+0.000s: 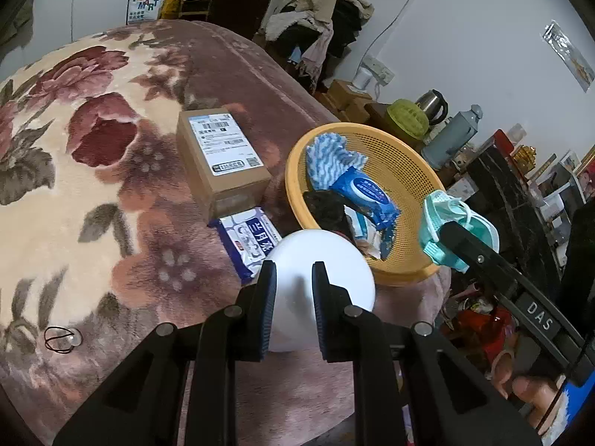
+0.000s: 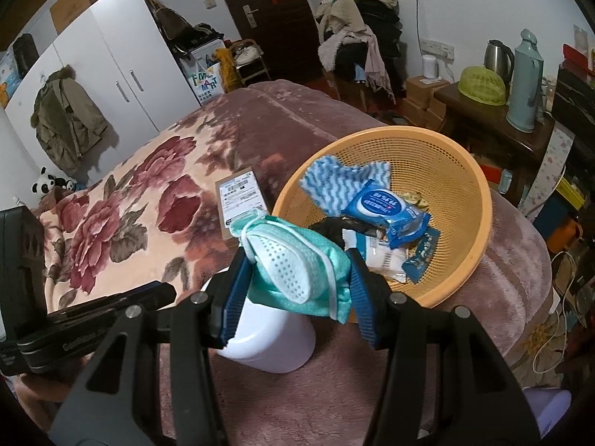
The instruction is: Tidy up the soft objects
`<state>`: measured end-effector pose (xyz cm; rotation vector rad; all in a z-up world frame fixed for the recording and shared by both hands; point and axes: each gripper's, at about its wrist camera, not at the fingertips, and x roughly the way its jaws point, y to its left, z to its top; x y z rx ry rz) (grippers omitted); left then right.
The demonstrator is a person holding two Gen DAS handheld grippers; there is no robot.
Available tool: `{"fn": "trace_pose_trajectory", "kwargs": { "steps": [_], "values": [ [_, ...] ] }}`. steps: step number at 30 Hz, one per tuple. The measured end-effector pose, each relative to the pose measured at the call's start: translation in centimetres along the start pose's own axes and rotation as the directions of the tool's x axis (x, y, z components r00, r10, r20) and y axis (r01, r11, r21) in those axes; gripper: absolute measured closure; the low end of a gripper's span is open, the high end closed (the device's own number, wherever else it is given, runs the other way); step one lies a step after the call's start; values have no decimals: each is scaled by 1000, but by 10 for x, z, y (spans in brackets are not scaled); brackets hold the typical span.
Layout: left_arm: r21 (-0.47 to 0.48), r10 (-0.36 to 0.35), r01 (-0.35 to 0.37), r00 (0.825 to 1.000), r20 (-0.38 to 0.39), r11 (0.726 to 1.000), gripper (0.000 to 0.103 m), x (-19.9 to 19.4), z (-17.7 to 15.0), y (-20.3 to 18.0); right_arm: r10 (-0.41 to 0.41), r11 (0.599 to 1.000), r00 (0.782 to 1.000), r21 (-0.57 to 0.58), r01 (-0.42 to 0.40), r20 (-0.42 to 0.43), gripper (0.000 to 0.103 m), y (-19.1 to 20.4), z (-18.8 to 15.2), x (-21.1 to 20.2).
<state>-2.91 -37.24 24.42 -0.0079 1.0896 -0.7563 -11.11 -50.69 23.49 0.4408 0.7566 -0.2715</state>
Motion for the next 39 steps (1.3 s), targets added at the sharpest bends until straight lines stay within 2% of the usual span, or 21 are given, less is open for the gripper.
{"fn": "trace_pose_trajectory", "kwargs": {
  "steps": [3, 4, 5, 6, 7, 10, 13, 16, 19, 21, 24, 28, 29, 32, 34, 37, 39],
  "values": [
    [-27, 11, -10, 999, 36, 1000, 82, -7, -3, 13, 0, 1000, 1000, 9, 0, -1, 50, -5, 1, 0],
    [-63, 40, -36, 997, 67, 997, 76, -13, -9, 31, 1, 1000, 1000, 11, -1, 1, 50, -6, 2, -1],
    [-80, 73, -66, 994, 79, 995, 58, -16, -13, 43, 2, 1000, 1000, 13, -2, 4, 50, -7, 2, -2],
    [-119, 152, -140, 983, 101, 983, 47, -20, -24, 67, 3, 1000, 1000, 13, -3, 9, 50, -8, 2, -3],
    [-150, 197, -180, 975, 106, 972, 47, -22, -31, 85, 2, 1000, 1000, 11, -2, 11, 50, -9, 3, -3],
    [-254, 263, -240, 963, 62, 937, 47, -23, -66, 150, -2, 1000, 1000, 13, 2, 12, 50, -13, 4, 1],
    [-301, 269, -244, 962, 42, 922, 47, -22, -100, 193, -3, 1000, 1000, 21, 3, 7, 50, -16, 3, 7],
    [-294, 266, -254, 964, 2, 921, 48, -15, -129, 220, -7, 1000, 1000, 17, 7, 0, 50, -16, 1, 12],
    [-266, 212, -209, 977, -16, 941, 54, -5, -152, 225, -14, 1000, 1000, 16, 14, -10, 50, -16, -2, 17],
    [-252, 198, -194, 980, -10, 948, 57, 1, -156, 227, -20, 1000, 1000, 18, 20, -16, 50, -16, -3, 20],
    [-254, 183, -167, 982, 39, 953, 57, 9, -150, 230, -30, 999, 999, 21, 31, -24, 50, -18, -4, 24],
    [-282, 238, -212, 969, 59, 936, 59, 18, -137, 239, -45, 999, 999, 20, 45, -24, 50, -20, -4, 23],
    [-287, 242, -216, 968, 60, 933, 62, 20, -137, 241, -48, 999, 999, 20, 49, -24, 50, -21, -4, 24],
    [-297, 247, -210, 965, 92, 931, 69, 15, -138, 242, -59, 998, 998, 25, 60, -29, 50, -25, -4, 26],
    [-295, 242, -198, 963, 119, 935, 69, 9, -139, 240, -66, 997, 997, 26, 67, -33, 50, -26, -5, 28],
    [-269, 293, -254, 949, 118, 929, 69, 13, -133, 240, -73, 997, 997, 23, 74, -37, 50, -27, -5, 32],
    [-265, 322, -293, 944, 72, 919, 69, 24, -129, 247, -70, 997, 997, 29, 71, -38, 50, -27, -5, 33]
  ]
}}
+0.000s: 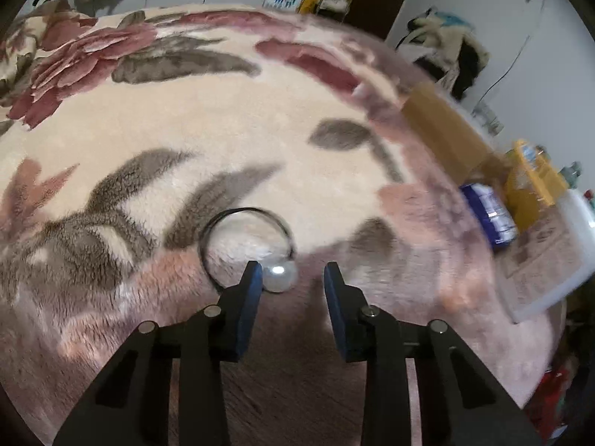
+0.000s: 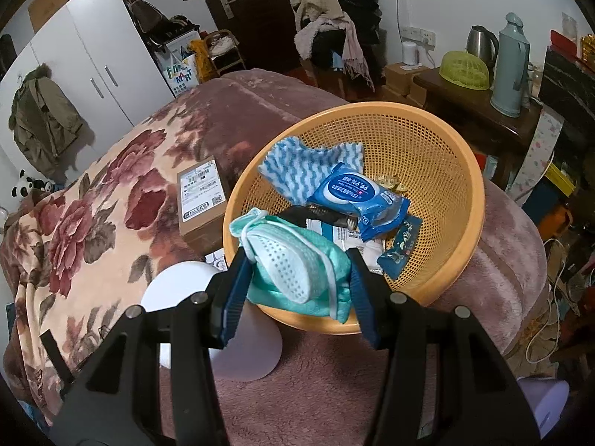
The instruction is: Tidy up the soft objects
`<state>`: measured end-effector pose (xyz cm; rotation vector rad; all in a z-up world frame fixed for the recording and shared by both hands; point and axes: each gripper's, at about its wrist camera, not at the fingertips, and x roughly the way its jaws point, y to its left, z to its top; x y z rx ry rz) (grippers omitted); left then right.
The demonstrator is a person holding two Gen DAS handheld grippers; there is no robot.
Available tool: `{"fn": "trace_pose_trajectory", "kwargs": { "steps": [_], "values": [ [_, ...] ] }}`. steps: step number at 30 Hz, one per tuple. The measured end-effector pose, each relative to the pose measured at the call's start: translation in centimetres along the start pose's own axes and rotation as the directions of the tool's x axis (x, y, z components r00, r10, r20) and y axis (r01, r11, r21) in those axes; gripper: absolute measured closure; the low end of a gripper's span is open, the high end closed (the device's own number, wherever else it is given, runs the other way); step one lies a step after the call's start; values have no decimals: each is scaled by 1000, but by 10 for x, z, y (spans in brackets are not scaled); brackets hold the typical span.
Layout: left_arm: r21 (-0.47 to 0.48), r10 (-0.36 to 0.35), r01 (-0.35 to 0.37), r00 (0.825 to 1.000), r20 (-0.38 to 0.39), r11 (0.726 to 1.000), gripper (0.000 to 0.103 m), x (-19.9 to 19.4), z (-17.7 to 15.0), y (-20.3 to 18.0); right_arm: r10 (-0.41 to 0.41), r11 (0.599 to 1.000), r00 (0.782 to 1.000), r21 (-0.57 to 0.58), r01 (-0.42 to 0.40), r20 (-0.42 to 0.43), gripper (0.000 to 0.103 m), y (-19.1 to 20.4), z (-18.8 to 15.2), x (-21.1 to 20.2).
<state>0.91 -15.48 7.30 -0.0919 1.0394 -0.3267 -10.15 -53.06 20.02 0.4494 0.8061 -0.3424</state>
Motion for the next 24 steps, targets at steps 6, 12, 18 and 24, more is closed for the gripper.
{"fn": "trace_pose_trajectory", "kwargs": {
  "steps": [6, 12, 18, 24],
  "values": [
    [22, 27, -26, 999, -40, 999, 80, 12, 1, 2, 12, 1000, 1000, 17, -12, 4, 50, -3, -3, -2],
    [8, -36, 36, 999, 20, 999, 80, -23, 12, -13, 19, 1000, 1000, 23, -19, 5, 50, -3, -5, -4],
    [90, -197, 187, 974, 108, 978, 80, -72, 55, -94, 30, 999, 999, 33, -30, 16, 50, -5, -6, -14],
    [165, -309, 289, 945, 106, 943, 80, -98, 88, -171, 29, 999, 999, 36, -31, 40, 50, -10, -1, -27]
  ]
}}
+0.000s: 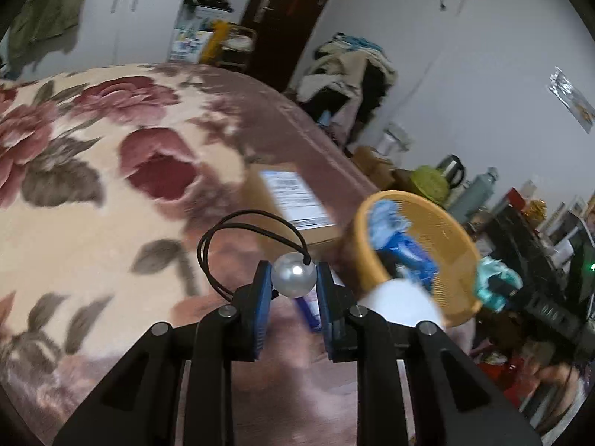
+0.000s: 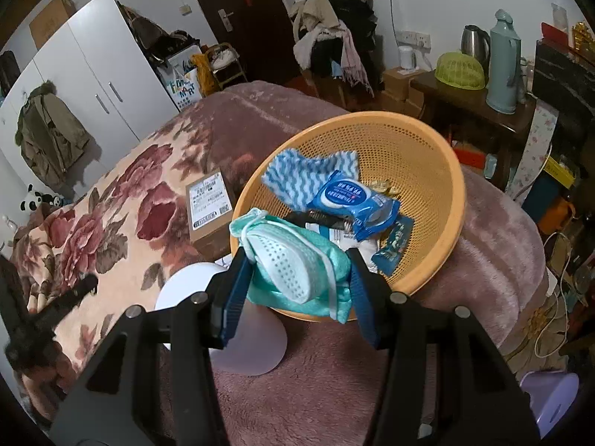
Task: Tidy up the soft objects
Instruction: 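Carry the hair tie in the left tool and mask in the right over the basket, then open both tools to drop the hair tie and mask into the basket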
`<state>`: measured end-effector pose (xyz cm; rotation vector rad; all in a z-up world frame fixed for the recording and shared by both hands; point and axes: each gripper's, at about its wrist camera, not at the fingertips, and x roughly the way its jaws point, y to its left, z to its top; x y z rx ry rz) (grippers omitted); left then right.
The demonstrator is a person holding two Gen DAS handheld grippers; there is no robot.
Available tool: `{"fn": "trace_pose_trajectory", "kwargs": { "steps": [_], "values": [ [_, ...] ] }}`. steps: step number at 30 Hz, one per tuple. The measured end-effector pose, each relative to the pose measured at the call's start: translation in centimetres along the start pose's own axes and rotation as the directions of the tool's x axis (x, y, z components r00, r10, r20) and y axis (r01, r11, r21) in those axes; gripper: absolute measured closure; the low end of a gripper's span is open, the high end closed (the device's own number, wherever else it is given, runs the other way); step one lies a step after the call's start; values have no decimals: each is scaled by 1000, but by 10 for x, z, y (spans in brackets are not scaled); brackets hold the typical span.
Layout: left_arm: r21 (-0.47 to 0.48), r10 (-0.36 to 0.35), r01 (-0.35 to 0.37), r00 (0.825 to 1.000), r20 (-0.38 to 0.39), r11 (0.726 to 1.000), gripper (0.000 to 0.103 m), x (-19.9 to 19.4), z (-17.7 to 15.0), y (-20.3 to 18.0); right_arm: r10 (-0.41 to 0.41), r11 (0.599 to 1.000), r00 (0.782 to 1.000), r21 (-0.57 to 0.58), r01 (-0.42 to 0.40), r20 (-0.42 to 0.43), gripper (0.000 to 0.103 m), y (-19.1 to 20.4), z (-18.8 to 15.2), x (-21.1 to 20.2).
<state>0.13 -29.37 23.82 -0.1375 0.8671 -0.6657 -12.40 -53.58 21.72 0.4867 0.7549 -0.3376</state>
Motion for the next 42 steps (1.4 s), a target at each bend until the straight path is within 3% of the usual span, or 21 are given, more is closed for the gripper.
{"fn": "trace_pose_trajectory", "kwargs": {
  "steps": [13, 24, 27, 28, 30, 31, 32, 33, 42],
  "values": [
    [150, -36, 56, 990, -133, 987, 80, 60, 23, -120, -37, 999, 999, 17, 37, 5, 50, -17, 14, 3],
    [204, -73, 114, 977, -199, 972, 80, 97, 24, -172, -54, 997, 998, 63, 54, 8, 50, -37, 27, 5],
    [227, -87, 148, 962, -260, 963, 79, 115, 23, -190, -38, 995, 999, 91, 37, 8, 50, -44, 37, 10],
    [239, -81, 153, 955, -287, 959, 74, 122, 22, -196, -17, 995, 1000, 101, 17, -4, 49, -47, 42, 14],
    [256, -50, 131, 953, -299, 958, 29, 130, 20, -205, 11, 989, 1000, 147, -7, -25, 38, -53, 48, 19],
    [257, -47, 125, 955, -292, 958, 17, 130, 19, -207, 14, 984, 1000, 180, -12, -10, 32, -58, 50, 16],
    [249, -62, 135, 958, -280, 959, 2, 129, 19, -208, 1, 978, 1000, 208, -4, 16, 11, -62, 50, 10],
    [239, -76, 141, 962, -263, 961, 1, 126, 18, -208, -7, 976, 1000, 217, 0, 31, 0, -64, 50, 6],
    [252, -43, 96, 977, -209, 963, 1, 106, 18, -200, -12, 979, 998, 204, -2, 66, 0, -69, 40, -14]
  ]
}}
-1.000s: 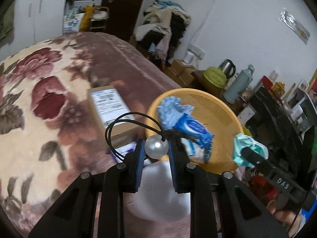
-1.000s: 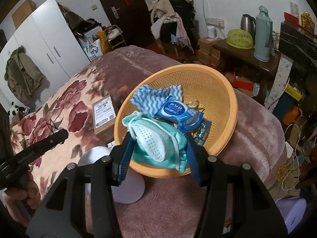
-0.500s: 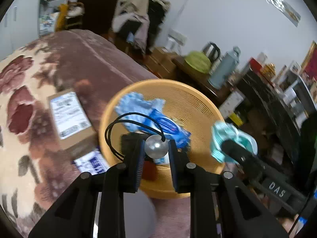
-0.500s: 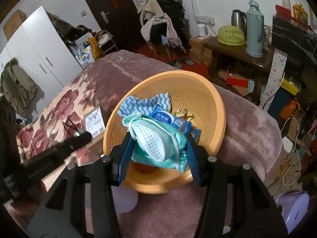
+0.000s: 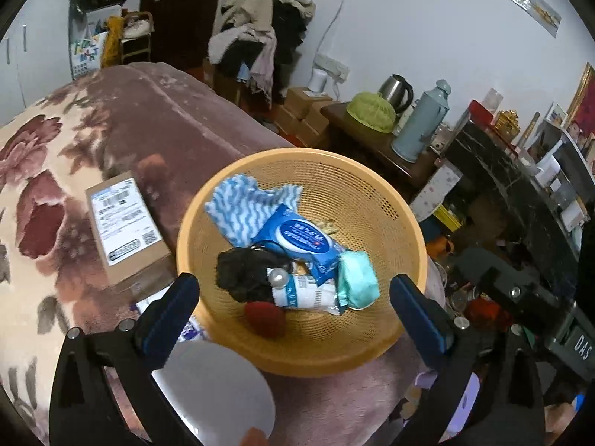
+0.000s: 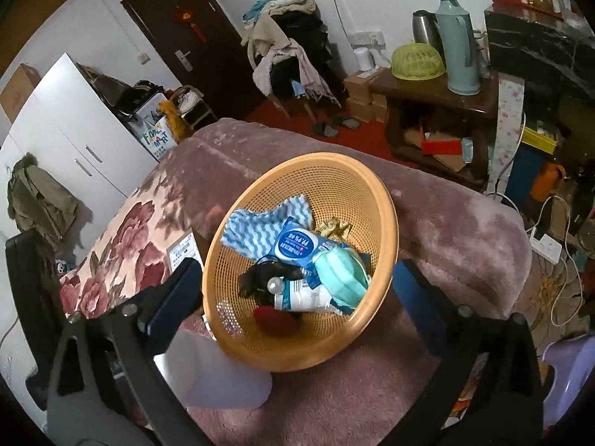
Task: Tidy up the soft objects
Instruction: 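Open both tools to drop the hair tie and mask into the basket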
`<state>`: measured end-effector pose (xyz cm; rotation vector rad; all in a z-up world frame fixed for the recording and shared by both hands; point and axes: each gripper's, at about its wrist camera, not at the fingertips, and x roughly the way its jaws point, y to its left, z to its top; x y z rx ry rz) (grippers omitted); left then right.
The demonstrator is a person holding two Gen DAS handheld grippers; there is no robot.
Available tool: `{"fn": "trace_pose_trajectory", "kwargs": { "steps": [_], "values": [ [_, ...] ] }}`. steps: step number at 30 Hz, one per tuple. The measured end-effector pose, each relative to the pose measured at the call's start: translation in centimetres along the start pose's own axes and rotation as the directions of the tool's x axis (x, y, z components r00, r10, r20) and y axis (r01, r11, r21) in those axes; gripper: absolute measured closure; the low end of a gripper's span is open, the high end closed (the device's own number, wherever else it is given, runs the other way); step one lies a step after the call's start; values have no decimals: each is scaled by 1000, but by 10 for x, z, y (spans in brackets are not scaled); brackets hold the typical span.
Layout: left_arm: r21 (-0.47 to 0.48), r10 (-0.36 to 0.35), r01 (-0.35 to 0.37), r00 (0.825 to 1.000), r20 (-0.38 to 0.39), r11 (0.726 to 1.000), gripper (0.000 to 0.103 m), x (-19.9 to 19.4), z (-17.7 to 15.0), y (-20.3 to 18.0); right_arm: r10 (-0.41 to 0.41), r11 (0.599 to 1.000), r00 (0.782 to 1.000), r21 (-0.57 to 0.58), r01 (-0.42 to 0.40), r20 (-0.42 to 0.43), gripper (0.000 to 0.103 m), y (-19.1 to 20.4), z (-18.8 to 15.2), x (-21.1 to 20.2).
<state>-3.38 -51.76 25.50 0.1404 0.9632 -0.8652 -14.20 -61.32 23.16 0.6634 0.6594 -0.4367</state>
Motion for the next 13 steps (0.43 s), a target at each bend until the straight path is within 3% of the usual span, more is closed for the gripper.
{"fn": "trace_pose_trajectory", "kwargs": {
  "steps": [6, 9, 13],
  "values": [
    [-47, 72, -70, 997, 35, 996, 1, -20, -8, 9, -16, 999, 999, -33, 17, 39, 0, 9, -12, -11],
    [-72, 15, -12, 999, 32, 997, 1, -27, -11, 15, -21, 998, 997, -66, 26, 68, 0, 16, -18, -20],
    [-68, 24, -19, 997, 70, 998, 1, -43, -20, 20, -17, 995, 996, -101, 26, 84, 0, 25, -26, -30]
  ]
}}
